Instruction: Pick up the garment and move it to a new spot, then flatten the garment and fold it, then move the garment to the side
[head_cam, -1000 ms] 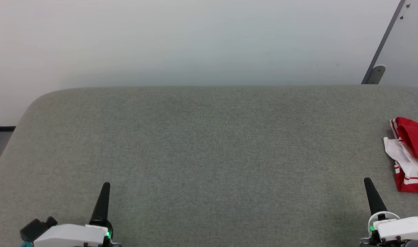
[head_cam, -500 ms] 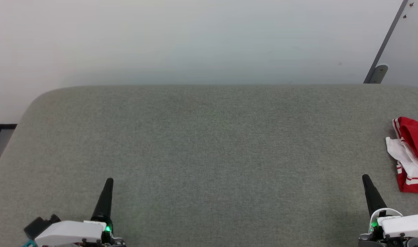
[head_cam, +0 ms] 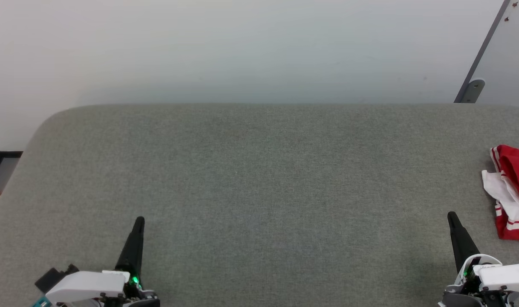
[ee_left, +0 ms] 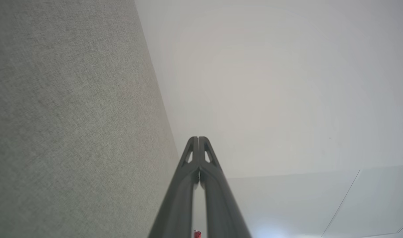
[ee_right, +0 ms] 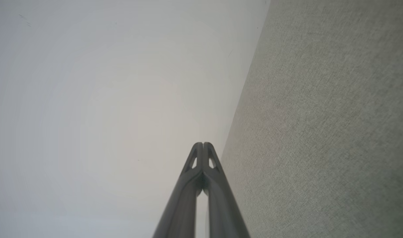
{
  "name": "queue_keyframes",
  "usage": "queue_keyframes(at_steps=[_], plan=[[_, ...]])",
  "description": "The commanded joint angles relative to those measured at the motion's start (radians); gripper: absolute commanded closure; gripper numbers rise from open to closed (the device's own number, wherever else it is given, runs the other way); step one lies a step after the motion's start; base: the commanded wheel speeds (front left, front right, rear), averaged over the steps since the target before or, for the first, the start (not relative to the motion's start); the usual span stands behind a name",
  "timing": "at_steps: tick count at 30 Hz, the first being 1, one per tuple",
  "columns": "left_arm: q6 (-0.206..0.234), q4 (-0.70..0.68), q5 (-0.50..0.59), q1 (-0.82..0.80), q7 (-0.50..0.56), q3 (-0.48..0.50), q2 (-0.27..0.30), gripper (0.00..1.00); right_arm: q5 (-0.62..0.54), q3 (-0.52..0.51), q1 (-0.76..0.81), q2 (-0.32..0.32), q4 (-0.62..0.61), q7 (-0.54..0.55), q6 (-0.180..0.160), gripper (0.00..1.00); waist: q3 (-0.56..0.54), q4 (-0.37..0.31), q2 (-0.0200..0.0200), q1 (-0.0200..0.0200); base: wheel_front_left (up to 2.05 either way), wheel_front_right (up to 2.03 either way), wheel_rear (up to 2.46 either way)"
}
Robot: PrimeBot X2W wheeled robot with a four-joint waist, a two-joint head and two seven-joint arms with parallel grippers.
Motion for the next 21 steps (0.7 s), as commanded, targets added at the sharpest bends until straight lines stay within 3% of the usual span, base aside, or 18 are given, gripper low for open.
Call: queue_keyframes(at_steps=[1,21], plan=[[-0.005,-0.001,-0.021,-0.017,0.006,0.004,-0.003,1.0,0.024,-0.003,-0.012,0.001,-0.006,0.008,-0.001,1.0,0.001,0.001,-0.0001,0.0,0.0,0.0,0.0],[-0.005,0.006,-0.113,-0.031,0.034,0.01,-0.019,1.0,0.137,-0.006,-0.018,0.012,-0.005,0.036,-0.001,1.0,0.007,0.007,-0.0001,0.0,0.0,0.0,0.0]])
